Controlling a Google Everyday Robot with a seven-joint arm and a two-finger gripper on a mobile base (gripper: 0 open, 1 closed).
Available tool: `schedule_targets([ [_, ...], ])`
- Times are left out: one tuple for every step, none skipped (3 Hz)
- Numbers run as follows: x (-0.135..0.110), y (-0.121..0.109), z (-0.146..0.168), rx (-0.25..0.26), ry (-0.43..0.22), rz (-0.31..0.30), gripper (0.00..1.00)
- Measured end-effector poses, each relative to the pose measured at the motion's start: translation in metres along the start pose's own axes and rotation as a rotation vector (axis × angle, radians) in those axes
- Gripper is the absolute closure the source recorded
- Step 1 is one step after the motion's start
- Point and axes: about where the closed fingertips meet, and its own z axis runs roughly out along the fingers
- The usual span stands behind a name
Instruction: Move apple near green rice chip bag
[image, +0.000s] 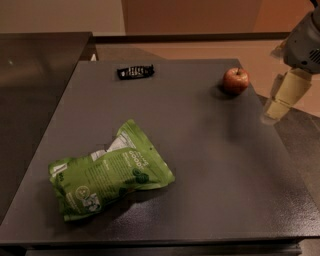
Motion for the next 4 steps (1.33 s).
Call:
schedule_targets([
  [0.003,-0.036,0.026,0.024,-0.052,0.068,0.00],
  [0.007,-0.068,0.051,0.059,-0.110,0.147,0.00],
  [0.007,-0.096,0.075,0.082,-0.154,0.204,0.00],
  [0.009,-0.121,0.095,0.086,-0.197,0.274,0.00],
])
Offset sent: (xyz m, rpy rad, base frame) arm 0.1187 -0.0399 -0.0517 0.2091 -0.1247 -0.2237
